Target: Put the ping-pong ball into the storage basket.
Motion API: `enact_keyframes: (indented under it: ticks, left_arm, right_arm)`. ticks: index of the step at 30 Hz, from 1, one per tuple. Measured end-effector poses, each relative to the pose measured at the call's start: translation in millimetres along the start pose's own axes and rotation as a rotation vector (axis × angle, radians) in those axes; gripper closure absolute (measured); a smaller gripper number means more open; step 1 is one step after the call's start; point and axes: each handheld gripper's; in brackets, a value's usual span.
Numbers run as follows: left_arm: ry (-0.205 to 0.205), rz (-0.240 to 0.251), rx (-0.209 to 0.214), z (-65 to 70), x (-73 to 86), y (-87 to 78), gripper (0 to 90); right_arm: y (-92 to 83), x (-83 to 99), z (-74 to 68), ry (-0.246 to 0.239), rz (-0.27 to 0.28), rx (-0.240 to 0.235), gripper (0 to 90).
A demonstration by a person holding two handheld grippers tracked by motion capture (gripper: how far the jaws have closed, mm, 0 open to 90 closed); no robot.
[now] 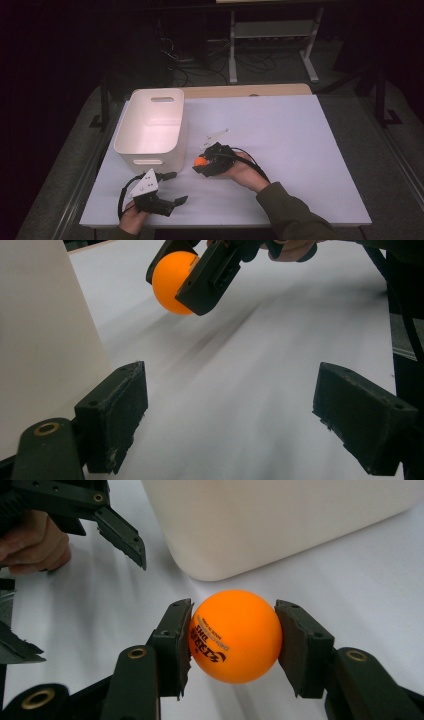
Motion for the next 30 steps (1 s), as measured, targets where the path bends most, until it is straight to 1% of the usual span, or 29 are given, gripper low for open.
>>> enact_keyframes:
  ticks: [1,3,13,15,18,21,30]
  left_arm:
    - [-0.001,0.000,0.000,0.0,0.0,0.0,14.2]
    - [0.001,-0.001,-0.001,0.0,-0.1,-0.1,14.2]
    - [-0.001,0.000,-0.001,0.0,0.0,0.0,14.2]
    - [-0.001,0.000,-0.001,-0.1,0.0,-0.1,14.2]
    - [-0.001,0.000,-0.001,-0.1,0.0,0.0,14.2]
    - [-0.004,0.001,-0.002,-0.1,0.0,0.2,14.2]
    - [-0.005,-0.002,-0.001,-0.4,0.0,0.0,14.2]
  right_arm:
    - [-0.7,-0.6,-0.4,0.003,0.001,-0.001,49.9]
    - [-1.7,-1.7,-0.4,-0.007,0.001,0.001,49.9]
    - [-8.3,-7.4,-2.3,-0.006,0.006,-0.001,49.9]
    - [-9.6,-8.7,-2.3,-0.014,0.006,0.001,49.9]
    - [-11.1,-10.6,-3.4,-0.006,0.003,0.002,50.0]
    - [-13.2,-12.5,-3.6,-0.014,0.002,0.002,49.9]
    - [-20.4,-18.5,-2.6,-0.013,0.008,0.009,49.9]
Point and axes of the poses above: each handheld gripper's, and its own axes: y roughly forward along the jaws, x roughly out of its underside, z roughly to its right, and after that the axes turned 11 degrees about -x, right-handed
